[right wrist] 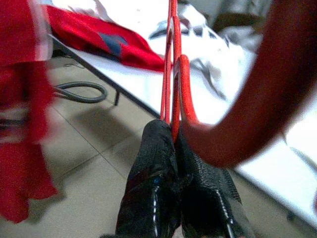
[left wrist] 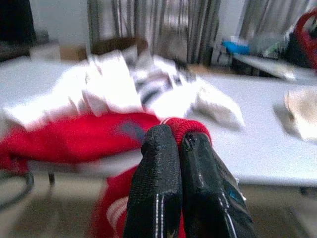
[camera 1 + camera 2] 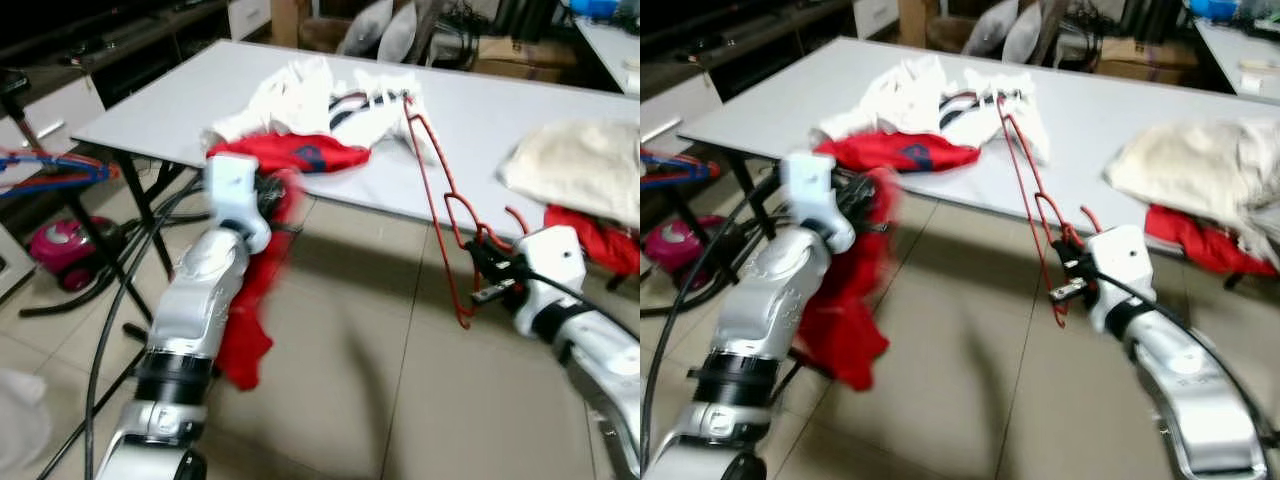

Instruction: Hang hanger

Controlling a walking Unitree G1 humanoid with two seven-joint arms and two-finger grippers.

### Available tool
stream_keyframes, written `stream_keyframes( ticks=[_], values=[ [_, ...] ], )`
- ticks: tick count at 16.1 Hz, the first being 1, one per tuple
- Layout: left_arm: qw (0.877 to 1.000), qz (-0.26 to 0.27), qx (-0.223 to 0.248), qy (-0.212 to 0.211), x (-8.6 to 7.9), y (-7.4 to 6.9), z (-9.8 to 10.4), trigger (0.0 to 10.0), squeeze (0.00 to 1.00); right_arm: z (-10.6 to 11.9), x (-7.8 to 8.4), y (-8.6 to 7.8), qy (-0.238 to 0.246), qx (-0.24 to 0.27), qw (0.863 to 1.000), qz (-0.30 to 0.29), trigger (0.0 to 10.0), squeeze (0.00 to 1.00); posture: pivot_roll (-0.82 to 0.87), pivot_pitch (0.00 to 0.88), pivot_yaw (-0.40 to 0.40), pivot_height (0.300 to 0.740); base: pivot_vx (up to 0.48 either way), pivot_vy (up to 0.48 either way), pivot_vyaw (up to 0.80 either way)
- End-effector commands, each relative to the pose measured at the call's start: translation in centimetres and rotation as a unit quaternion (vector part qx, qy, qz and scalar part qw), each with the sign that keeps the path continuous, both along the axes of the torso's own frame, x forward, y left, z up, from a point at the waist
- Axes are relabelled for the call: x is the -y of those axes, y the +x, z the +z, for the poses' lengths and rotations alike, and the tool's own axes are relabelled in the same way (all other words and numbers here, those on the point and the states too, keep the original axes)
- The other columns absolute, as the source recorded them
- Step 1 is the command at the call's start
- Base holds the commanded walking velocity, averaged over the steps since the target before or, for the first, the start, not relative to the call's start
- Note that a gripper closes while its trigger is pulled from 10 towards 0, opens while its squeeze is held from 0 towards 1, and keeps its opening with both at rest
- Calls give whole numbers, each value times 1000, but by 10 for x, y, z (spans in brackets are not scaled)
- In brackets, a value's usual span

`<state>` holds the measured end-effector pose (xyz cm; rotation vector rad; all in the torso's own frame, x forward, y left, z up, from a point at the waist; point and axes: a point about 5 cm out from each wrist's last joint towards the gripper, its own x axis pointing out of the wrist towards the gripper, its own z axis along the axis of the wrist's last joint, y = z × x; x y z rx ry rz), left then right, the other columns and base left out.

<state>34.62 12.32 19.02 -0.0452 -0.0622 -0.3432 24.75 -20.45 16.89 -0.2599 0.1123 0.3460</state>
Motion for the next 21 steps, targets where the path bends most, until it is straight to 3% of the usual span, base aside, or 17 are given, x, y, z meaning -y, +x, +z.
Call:
stream_keyframes(
  ticks=[1,4,7,9,14,16,18,19,21],
  values=[
    [1000,17,21,1,-15,3,9,10000,0,6,-7,-2,4,5,999,35,10000,0,28,0,21,740,416,0,0],
    [999,-6,43,7,-7,13,26,10000,0,12,3,-5,-21,3,999,45,10000,0,18,0,34,740,414,0,0],
    [998,-14,62,4,-2,20,44,10000,0,27,1,-13,-2,13,996,88,10000,0,17,0,36,740,411,0,-519],
    [996,-35,86,-4,1,28,66,10000,0,32,6,-28,-34,-14,987,156,10000,0,22,0,32,740,409,0,0],
    [982,-111,149,-32,28,43,130,10000,0,47,20,-59,-30,-87,961,259,10000,0,29,0,34,740,411,0,0],
    [976,-132,168,-47,33,46,152,10000,0,44,14,-63,-23,-108,953,281,10000,0,27,0,41,740,409,0,0],
    [968,-157,184,-61,40,43,167,10000,0,34,5,-62,-31,-125,947,293,10000,0,27,0,44,740,411,0,0],
    [955,-190,207,-93,47,35,190,10000,0,19,-3,-50,-60,-134,949,278,10000,0,29,0,43,740,409,0,0],
    [939,-217,242,-113,49,23,219,10000,0,9,-4,-30,-93,-129,957,241,10000,0,39,0,34,740,401,0,0]
  ],
)
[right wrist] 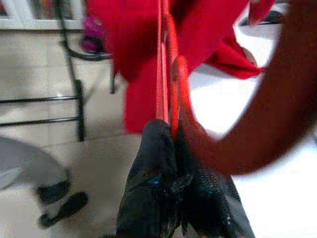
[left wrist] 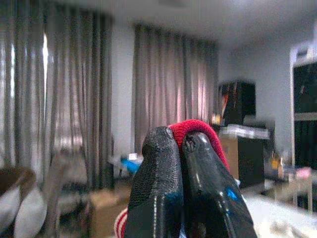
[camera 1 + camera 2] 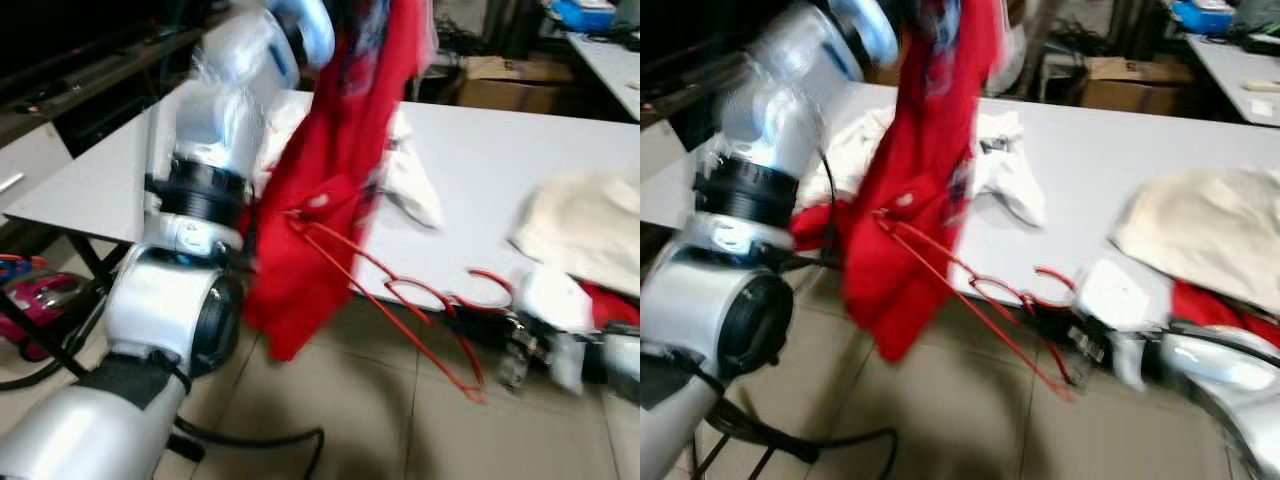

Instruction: Hang hanger

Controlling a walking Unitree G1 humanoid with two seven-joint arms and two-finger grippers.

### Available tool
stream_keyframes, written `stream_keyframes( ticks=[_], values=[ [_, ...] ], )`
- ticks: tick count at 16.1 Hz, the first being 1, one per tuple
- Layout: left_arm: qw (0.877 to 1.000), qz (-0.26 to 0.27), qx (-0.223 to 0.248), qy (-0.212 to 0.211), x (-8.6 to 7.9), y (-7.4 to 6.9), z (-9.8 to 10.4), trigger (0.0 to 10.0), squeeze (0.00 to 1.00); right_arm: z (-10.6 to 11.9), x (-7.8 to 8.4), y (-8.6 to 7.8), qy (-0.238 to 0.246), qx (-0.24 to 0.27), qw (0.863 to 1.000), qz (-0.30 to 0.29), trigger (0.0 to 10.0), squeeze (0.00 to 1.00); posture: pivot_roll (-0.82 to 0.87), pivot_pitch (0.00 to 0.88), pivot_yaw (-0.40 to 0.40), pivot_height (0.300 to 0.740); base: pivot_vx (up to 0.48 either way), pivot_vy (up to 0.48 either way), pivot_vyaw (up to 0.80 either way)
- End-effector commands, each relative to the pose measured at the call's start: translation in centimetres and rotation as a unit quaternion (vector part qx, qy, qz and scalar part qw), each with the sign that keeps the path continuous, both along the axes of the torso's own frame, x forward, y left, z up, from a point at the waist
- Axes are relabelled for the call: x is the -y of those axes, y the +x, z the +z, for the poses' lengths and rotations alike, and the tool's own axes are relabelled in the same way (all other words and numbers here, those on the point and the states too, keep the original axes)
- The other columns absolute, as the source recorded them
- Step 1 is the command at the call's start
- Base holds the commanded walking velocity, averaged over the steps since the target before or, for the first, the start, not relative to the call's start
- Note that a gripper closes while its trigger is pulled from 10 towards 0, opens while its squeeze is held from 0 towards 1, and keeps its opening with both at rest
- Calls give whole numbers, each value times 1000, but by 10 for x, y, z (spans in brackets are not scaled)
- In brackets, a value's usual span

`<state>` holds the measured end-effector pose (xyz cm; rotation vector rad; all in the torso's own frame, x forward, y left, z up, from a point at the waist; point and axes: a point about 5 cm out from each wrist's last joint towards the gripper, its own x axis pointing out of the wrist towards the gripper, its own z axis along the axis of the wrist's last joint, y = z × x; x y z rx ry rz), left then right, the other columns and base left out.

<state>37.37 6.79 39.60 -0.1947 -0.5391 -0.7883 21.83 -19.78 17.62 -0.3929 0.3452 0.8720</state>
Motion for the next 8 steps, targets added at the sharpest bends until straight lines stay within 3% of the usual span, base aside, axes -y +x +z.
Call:
stream_keyframes(
  ticks=[1,2,3,4,5,6,7,8],
  values=[
    [998,-22,42,-32,-7,-14,33,10000,0,0,4,17,-37,27,998,-33,10000,0,45,0,27,740,386,0,0],
    [997,-30,53,-40,-9,-19,42,10000,0,0,7,27,-52,37,997,-51,10000,0,50,0,23,740,386,0,0],
    [995,-39,76,-51,-17,-28,59,10000,0,18,24,63,-103,116,980,-124,10000,0,60,0,14,740,382,0,0],
    [995,-34,83,-52,-21,-30,63,10000,0,36,33,78,-114,173,965,-161,10000,0,65,0,8,740,382,0,0],
    [994,-24,93,-51,-27,-33,67,10000,0,78,47,96,-106,273,930,-224,10000,0,69,0,2,740,382,0,0],
    [994,-20,96,-57,-34,-36,70,10000,0,123,61,106,-82,364,882,-286,10000,0,69,0,-7,740,382,0,0],
    [993,-14,102,-64,-42,-41,73,10000,0,173,73,108,-74,463,826,-311,10000,0,69,0,-15,740,382,0,0],
    [993,-15,102,-66,-44,-43,74,10000,0,181,74,108,-70,483,813,-317,10000,0,69,0,-15,740,379,0,0]
  ],
)
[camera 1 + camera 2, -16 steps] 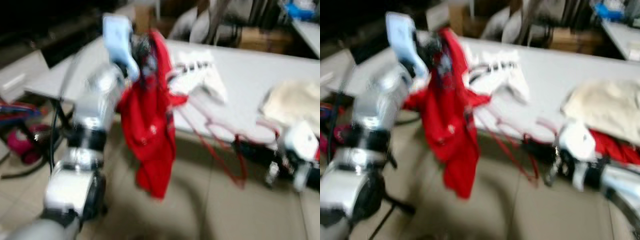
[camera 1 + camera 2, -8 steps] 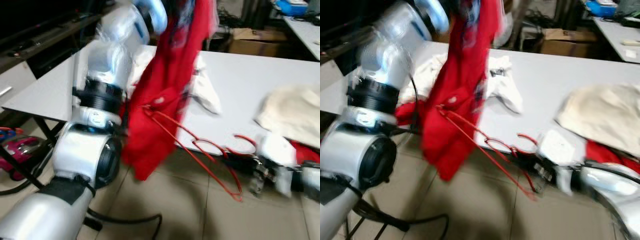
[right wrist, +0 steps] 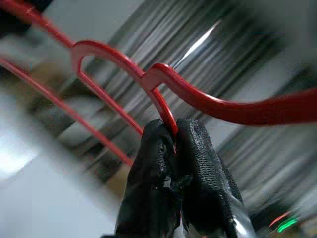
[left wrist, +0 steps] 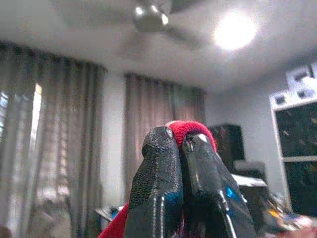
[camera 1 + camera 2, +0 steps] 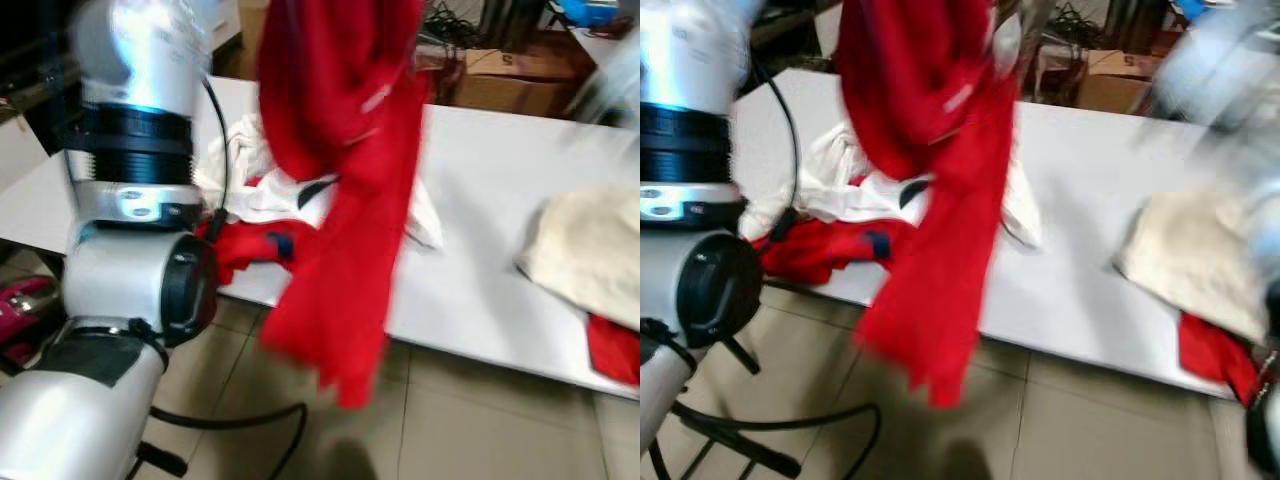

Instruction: Hang hanger

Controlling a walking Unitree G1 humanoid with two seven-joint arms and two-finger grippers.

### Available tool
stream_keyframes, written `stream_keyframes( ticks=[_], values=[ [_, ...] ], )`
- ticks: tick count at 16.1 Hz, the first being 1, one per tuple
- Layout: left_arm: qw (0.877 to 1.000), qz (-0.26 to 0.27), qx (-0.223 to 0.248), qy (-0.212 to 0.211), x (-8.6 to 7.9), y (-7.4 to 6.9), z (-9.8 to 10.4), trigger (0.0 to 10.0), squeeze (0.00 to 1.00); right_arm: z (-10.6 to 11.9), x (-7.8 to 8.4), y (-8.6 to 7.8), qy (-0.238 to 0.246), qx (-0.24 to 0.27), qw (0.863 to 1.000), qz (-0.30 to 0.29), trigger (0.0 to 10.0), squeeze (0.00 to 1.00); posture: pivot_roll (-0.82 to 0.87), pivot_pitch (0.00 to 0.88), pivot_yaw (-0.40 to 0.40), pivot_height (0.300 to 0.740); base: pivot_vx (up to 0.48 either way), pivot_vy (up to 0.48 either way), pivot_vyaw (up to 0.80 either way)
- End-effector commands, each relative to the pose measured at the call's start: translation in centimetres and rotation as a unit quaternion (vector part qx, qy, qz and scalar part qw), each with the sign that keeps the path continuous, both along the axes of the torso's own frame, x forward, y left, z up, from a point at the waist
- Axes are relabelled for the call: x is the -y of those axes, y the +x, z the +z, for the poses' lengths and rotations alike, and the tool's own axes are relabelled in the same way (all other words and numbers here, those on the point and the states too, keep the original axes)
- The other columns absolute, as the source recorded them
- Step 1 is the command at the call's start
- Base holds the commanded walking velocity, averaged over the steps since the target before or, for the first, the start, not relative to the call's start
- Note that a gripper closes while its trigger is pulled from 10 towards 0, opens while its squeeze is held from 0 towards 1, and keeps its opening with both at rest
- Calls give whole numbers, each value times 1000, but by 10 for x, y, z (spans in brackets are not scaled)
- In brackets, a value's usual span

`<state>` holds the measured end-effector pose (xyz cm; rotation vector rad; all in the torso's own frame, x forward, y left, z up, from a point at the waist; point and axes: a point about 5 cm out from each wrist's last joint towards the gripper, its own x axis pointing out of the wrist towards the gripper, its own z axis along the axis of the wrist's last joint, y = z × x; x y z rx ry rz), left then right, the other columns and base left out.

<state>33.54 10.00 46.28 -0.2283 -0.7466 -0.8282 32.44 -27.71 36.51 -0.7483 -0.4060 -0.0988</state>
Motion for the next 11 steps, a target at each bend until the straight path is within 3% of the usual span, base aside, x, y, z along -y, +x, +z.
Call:
stream_keyframes(
  ticks=[1,2,4,5,6,7,9,10,11],
  values=[
    [1000,13,8,-24,-16,-6,6,10000,0,9,-7,2,-3,57,998,12,10000,0,69,0,-21,740,379,0,0],
    [999,23,3,-28,-20,-6,3,10000,0,9,-16,4,-10,60,997,39,10000,0,66,0,-22,740,386,0,0],
    [998,44,-20,-26,-27,-2,-8,10000,0,-29,-34,16,-46,-14,995,84,10000,0,68,0,-25,740,382,0,0],
    [998,49,-24,-23,-29,-1,-11,10000,0,-34,-36,17,-55,-20,994,88,10000,0,70,0,-23,740,382,0,0],
    [996,81,-49,4,-32,6,-30,10000,0,-54,-38,19,-55,-54,992,101,10000,0,71,0,-22,740,379,0,0],
    [989,111,-86,38,-32,14,-59,10000,0,-71,-37,19,-40,-78,991,102,10000,0,71,0,-21,740,334,0,0],
    [957,162,-194,143,-21,31,-163,10000,0,-100,-33,13,-3,-107,990,95,10000,0,67,0,-17,740,283,0,0],
    [946,148,-225,179,-14,28,-195,10000,0,-106,-32,8,4,-113,989,92,10000,0,65,0,-14,740,0,0,0],
    [937,156,-232,212,-13,26,-210,10000,0,-108,-32,6,11,-116,989,91,10000,0,58,0,-4,740,0,0,0]
  ],
)
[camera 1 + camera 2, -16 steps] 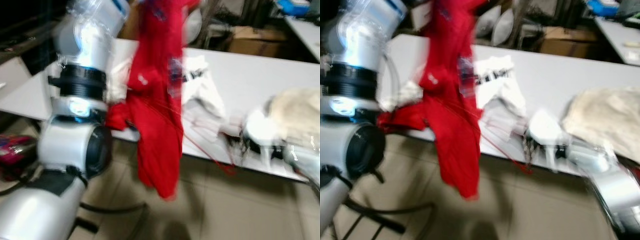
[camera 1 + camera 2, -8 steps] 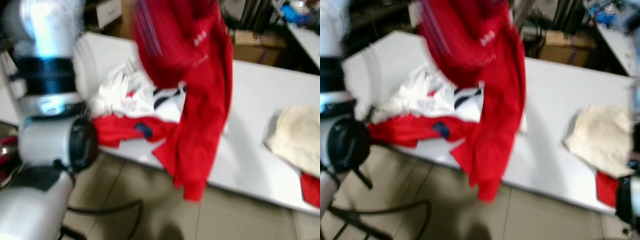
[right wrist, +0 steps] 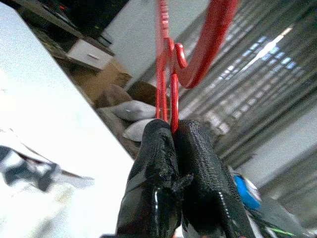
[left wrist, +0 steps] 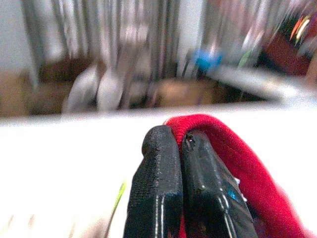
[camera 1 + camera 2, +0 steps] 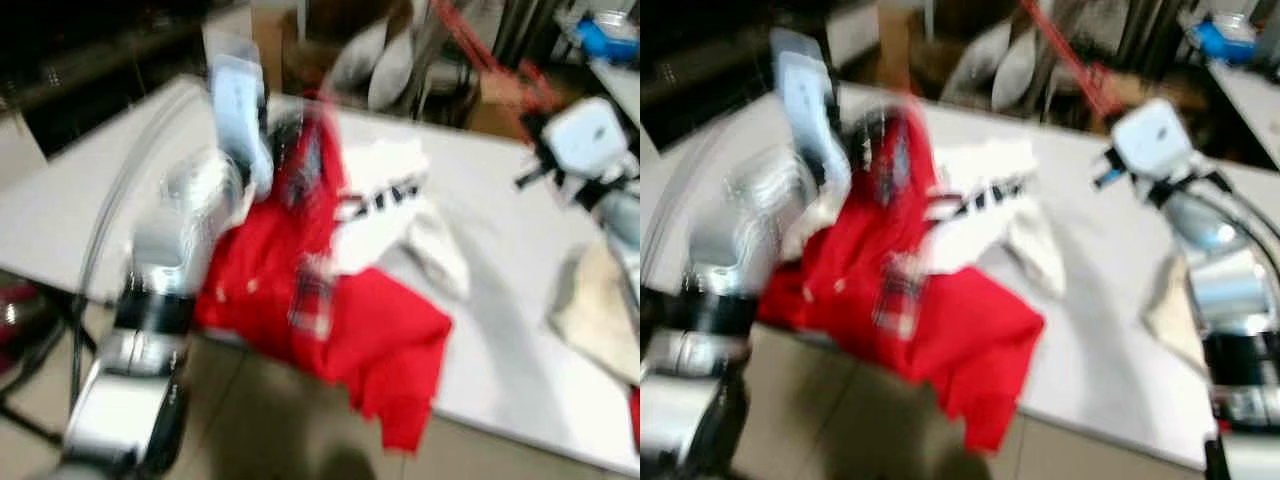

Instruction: Hang hanger

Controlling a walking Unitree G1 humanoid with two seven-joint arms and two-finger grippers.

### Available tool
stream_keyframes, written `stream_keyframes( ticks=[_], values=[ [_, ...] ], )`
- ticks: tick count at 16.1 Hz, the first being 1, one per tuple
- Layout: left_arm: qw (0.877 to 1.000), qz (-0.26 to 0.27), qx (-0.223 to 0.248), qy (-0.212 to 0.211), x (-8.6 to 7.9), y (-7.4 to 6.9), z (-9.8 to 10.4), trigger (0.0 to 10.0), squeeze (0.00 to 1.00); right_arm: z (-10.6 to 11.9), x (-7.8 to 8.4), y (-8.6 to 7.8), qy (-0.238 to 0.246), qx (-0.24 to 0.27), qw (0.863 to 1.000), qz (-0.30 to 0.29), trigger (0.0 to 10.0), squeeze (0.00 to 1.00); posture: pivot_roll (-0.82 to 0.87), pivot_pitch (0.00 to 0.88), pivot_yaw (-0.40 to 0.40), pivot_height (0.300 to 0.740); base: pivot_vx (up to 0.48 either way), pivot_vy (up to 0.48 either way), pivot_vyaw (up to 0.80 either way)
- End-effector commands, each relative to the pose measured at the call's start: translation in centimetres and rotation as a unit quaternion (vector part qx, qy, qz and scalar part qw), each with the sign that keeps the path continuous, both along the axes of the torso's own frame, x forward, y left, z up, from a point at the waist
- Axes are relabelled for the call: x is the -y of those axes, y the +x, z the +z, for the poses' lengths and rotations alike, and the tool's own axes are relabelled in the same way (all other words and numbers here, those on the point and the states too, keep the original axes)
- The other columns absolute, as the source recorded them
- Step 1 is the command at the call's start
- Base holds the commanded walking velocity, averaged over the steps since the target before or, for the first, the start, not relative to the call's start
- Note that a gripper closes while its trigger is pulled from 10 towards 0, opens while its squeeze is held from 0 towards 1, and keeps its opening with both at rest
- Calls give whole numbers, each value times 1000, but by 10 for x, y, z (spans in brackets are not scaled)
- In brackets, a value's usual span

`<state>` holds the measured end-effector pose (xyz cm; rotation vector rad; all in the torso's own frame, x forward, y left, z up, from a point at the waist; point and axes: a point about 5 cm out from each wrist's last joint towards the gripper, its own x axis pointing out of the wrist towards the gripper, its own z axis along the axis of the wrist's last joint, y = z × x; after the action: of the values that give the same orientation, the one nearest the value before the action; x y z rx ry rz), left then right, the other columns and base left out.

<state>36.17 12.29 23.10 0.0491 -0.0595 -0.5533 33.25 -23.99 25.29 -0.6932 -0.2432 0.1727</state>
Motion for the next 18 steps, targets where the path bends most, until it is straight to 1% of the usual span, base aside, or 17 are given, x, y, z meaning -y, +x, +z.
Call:
stream_keyframes(
  ticks=[1,2,3,4,6,7,8,9,11,12,13,14,16,17,18],
  values=[
    [998,-29,13,60,11,-9,-3,10000,0,0,5,-9,13,0,1000,-9,10000,0,54,0,3,740,0,0,0],
    [996,-47,-13,71,10,-15,-13,10000,110,-2,6,-15,21,-4,1000,-11,10000,0,54,0,6,740,0,0,0],
    [996,-52,-16,68,9,-17,-12,10000,110,-2,6,-17,23,-4,1000,-12,10000,0,54,0,6,740,0,0,0],
    [997,-59,-12,55,7,-18,-6,10000,1000,-5,6,-20,34,-9,999,-14,10000,0,58,0,6,740,0,0,0],
    [996,-72,-3,59,2,-16,3,10000,1000,-11,4,-23,42,-19,999,-16,10000,0,62,0,9,740,0,0,0],
    [995,-80,-1,62,-4,-14,10,10000,1000,-13,2,-25,45,-24,999,-15,10000,0,66,0,16,740,0,0,0],
    [995,-83,-1,62,-6,-14,14,10000,1000,-14,1,-26,46,-26,998,-15,10000,0,66,0,16,740,0,0,0],
    [996,-73,12,42,-17,-9,30,10000,1000,-15,-1,-28,52,-30,998,-17,10000,0,69,0,21,740,0,0,0],
    [998,-40,42,-8,-31,-2,54,10000,1000,-16,-1,-29,60,-35,997,-20,10000,0,71,0,21,740,0,0,0],
    [998,-15,58,-32,-38,1,64,10000,0,-17,-2,-30,61,-38,997,-21,10000,0,73,0,22,740,0,0,0],
    [993,17,73,-90,-51,7,80,10000,0,-18,-3,-31,68,-43,997,-18,10000,0,74,0,26,740,0,0,0],
    [990,10,80,-114,-58,7,89,10000,0,-18,-8,-35,76,-52,996,5,10000,0,72,0,31,740,0,0,0],
    [994,-7,81,-77,-58,3,86,10000,0,-18,-11,-40,78,-63,994,30,10000,0,69,0,38,740,0,0,0],
    [992,-108,62,-30,-46,-14,74,10000,0,-18,-12,-47,85,-75,992,55,10000,0,69,0,39,740,0,0,0],
    [985,-166,49,-19,-39,-25,68,10000,0,-18,-12,-49,85,-79,991,62,10000,0,70,0,37,740,0,0,0]
  ],
)
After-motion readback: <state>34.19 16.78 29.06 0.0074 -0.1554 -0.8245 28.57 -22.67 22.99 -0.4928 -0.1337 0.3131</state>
